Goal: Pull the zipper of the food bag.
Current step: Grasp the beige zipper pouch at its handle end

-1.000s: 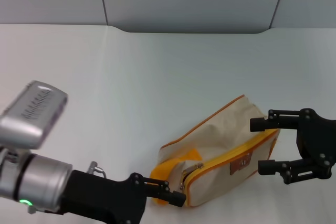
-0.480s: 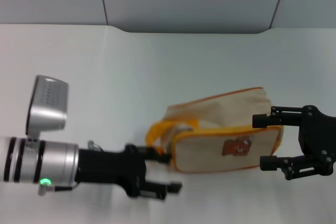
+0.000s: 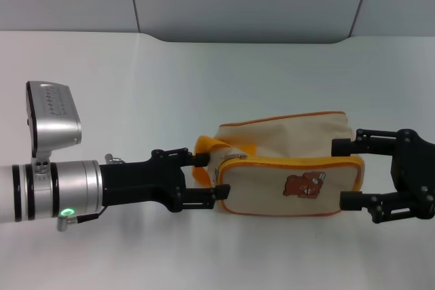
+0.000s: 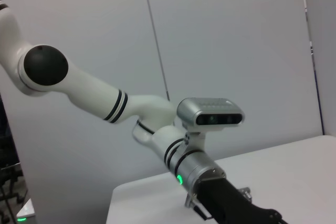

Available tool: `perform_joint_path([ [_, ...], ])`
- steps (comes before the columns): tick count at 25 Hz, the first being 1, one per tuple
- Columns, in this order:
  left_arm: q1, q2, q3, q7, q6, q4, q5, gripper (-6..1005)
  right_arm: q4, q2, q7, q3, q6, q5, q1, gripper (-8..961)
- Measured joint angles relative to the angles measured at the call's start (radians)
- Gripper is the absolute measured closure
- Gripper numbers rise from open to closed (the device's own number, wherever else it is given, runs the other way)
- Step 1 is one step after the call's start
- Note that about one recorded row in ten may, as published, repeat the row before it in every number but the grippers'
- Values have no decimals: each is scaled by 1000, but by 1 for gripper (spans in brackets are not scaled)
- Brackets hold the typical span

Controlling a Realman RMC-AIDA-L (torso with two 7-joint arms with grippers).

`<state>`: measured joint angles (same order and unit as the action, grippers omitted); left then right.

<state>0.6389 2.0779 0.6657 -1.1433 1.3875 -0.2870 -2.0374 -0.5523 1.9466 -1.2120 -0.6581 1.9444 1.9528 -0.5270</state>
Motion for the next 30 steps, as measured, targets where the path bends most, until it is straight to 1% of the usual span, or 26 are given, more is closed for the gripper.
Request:
perform_joint_path([
  [3, -1, 0, 1, 22, 0, 22, 26, 195, 0, 0, 0, 8, 0, 0, 1, 126],
  [5, 2, 1, 1, 73, -20, 70, 72, 196, 0, 2, 0, 20, -2, 0, 1, 126],
  [6, 2, 1, 1, 73, -20, 70, 72, 196, 0, 2, 0, 20, -2, 0, 1, 126],
  [7, 7, 2, 1, 106, -51, 104, 102, 197, 0, 2, -1, 26, -2, 0, 1, 126],
  [8, 7, 2, 1, 106, -51, 104, 102, 197, 0, 3, -1, 31, -3, -1, 1, 126],
  [10, 10, 2, 1, 142, -90, 134, 138, 199, 0, 3, -1, 34, -4, -1, 1, 126],
  [14, 12, 3, 4, 168, -109, 148, 158, 201, 0, 3, -1, 35, -7, -1, 1, 126],
  [19, 16, 4, 2, 174, -117, 155, 160, 314, 0, 7, -1, 57, -10, -3, 1, 127],
  [23, 28, 4, 1, 182, -115, 175, 162, 441, 0, 10, -1, 85, -11, -3, 1, 127],
  [30, 51, 4, -1, 227, -108, 212, 164, 659, 3, 13, -1, 95, -26, -3, 2, 127],
])
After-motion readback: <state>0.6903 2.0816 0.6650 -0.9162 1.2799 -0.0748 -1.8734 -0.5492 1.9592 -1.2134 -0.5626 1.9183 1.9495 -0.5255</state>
